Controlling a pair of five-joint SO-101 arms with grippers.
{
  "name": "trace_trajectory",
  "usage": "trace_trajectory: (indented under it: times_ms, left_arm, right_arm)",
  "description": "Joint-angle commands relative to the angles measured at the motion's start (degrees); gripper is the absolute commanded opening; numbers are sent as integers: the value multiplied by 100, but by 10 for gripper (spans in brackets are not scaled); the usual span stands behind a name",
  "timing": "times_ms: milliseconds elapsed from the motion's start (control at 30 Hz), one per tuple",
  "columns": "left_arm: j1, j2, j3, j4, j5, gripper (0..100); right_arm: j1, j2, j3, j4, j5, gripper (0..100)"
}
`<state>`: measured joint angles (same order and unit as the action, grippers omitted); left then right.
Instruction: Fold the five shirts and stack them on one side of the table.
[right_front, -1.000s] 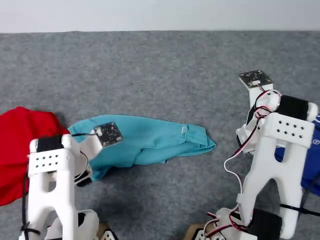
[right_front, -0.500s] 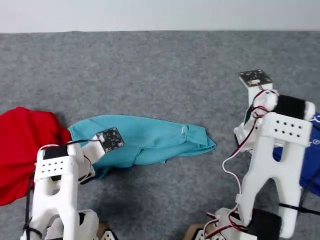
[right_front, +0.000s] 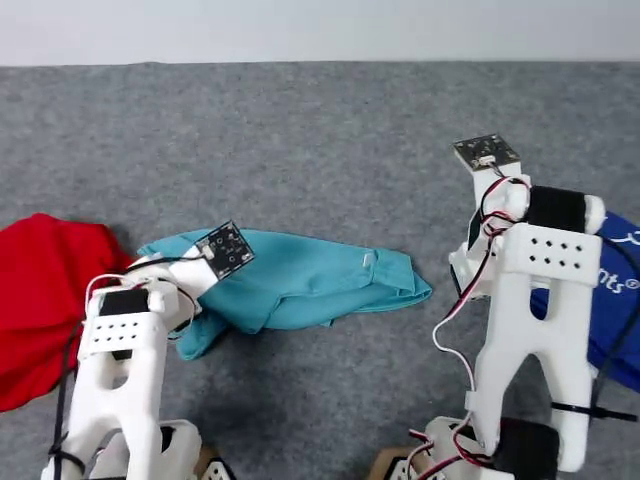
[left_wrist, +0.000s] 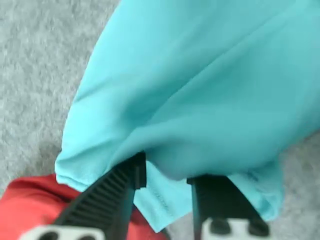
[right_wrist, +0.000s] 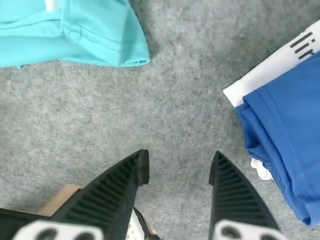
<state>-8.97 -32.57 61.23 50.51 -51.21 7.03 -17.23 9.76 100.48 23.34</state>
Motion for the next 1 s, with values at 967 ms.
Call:
trace_trajectory:
  times_ms: [967]
  left_arm:
    - [281, 598, -2598, 1960, 651, 5]
  right_arm:
    - [-207, -224, -53, 215, -53, 199]
